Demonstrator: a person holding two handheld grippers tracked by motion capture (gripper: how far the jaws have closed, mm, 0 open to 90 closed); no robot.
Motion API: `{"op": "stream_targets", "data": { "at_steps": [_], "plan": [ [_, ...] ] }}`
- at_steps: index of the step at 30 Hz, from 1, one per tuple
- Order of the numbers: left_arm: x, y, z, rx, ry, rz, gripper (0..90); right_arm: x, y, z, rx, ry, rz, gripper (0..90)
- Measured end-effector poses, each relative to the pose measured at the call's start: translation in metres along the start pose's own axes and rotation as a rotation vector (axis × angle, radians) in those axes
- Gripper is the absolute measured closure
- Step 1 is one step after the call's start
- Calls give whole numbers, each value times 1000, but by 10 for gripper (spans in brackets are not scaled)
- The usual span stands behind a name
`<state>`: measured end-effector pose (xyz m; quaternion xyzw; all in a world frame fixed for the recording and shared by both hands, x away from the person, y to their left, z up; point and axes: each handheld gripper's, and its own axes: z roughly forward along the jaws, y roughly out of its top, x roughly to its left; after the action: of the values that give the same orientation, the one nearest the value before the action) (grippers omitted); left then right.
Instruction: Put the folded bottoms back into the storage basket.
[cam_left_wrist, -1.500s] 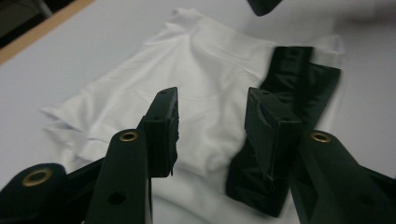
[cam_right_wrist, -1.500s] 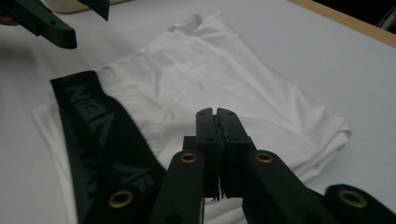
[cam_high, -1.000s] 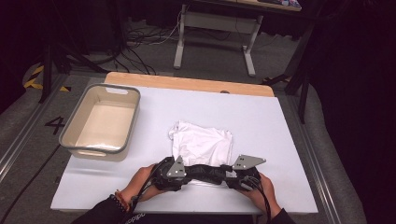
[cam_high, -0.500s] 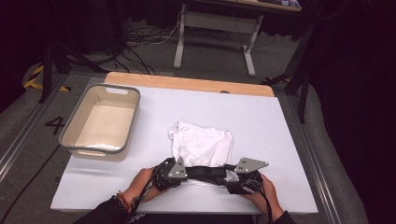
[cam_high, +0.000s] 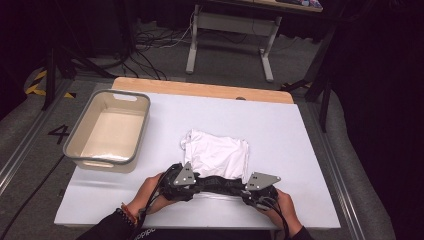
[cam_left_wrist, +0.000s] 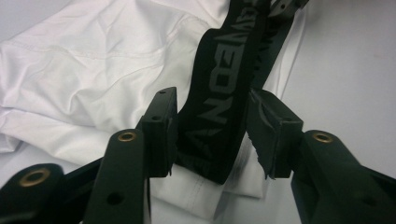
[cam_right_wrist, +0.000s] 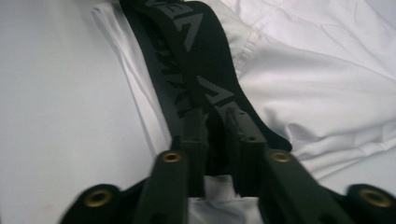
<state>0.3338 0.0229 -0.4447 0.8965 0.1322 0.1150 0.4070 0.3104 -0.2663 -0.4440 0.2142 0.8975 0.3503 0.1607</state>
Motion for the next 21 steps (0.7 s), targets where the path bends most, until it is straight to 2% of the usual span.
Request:
{"op": "stream_targets", "data": {
  "at_steps": [1,2,3,6,8,12,14,15,17,18,21],
  "plan": [
    [0,0,0,0,0,0,523,0,0,0,0,0,0,833],
    [0,0,0,2,-1,-4,523,-1,-1,-1,1,-4,6,877],
    [1,0,-1,2,-1,-9,500,-2,-1,-3,6,-21,-1,881],
    [1,-1,-3,7,2,-8,453,-5,-3,-8,0,-21,3,886],
    [2,-3,-4,14,1,-14,365,-5,-5,-9,8,-23,0,886],
    [8,-12,-4,55,-23,-53,311,-5,-6,-9,26,-28,-23,887],
    [9,-16,-5,59,-45,-75,276,-5,-7,-10,27,-19,-20,887],
    [8,-17,-5,54,-48,-77,260,-3,-7,-11,38,-21,-35,887],
    [7,-17,-5,57,-63,-74,255,-3,-7,-11,30,-19,-28,886],
    [5,-17,-4,74,-70,-63,246,-3,-7,-11,33,-13,-26,885],
    [1,-14,2,137,-45,-38,187,-3,-7,-12,21,-10,-20,874]
  ]
}}
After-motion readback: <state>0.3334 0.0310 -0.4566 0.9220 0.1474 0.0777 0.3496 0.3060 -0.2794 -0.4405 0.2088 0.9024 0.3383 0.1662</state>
